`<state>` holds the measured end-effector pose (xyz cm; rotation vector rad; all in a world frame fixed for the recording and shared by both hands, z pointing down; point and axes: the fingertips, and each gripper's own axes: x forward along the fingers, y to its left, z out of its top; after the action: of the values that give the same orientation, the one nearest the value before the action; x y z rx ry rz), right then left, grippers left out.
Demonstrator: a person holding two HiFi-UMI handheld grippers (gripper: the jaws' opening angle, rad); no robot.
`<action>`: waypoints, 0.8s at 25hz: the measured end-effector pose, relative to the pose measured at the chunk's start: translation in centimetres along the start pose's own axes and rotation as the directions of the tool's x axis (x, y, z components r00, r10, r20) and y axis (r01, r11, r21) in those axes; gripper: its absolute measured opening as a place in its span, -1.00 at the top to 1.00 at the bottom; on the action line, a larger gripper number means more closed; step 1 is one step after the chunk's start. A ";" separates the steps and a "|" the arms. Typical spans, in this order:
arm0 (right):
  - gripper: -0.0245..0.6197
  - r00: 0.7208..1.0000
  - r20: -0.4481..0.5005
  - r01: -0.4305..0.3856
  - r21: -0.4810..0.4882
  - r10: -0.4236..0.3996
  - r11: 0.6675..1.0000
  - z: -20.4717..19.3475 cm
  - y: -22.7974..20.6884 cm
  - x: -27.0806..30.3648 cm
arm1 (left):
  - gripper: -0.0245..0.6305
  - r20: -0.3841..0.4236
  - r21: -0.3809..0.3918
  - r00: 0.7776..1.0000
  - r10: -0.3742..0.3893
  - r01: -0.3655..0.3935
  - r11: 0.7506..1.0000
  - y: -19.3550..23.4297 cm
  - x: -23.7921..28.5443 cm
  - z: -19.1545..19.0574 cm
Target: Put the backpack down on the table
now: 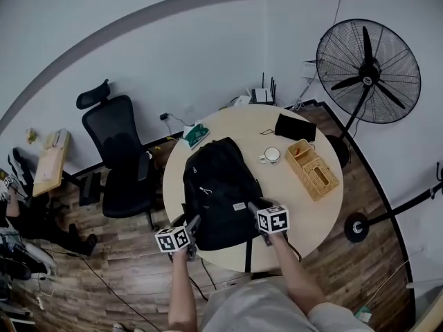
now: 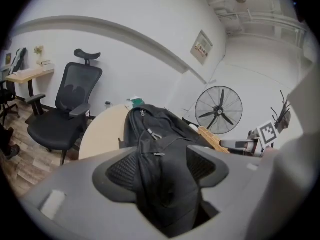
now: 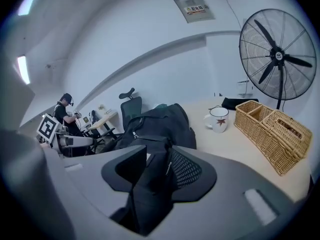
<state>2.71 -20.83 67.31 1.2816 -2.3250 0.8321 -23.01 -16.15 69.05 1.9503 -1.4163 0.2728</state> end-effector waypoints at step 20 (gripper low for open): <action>0.46 0.987 0.160 -0.010 -0.039 0.016 0.999 -1.6 4.9 -8.2 | -0.14 0.174 0.055 0.981 -0.083 0.074 0.996 -7.2 -7.0 -1.3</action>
<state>2.87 -12.52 62.33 1.3642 -2.4636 0.7085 -18.91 -8.94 63.24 2.1085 -1.4507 0.1007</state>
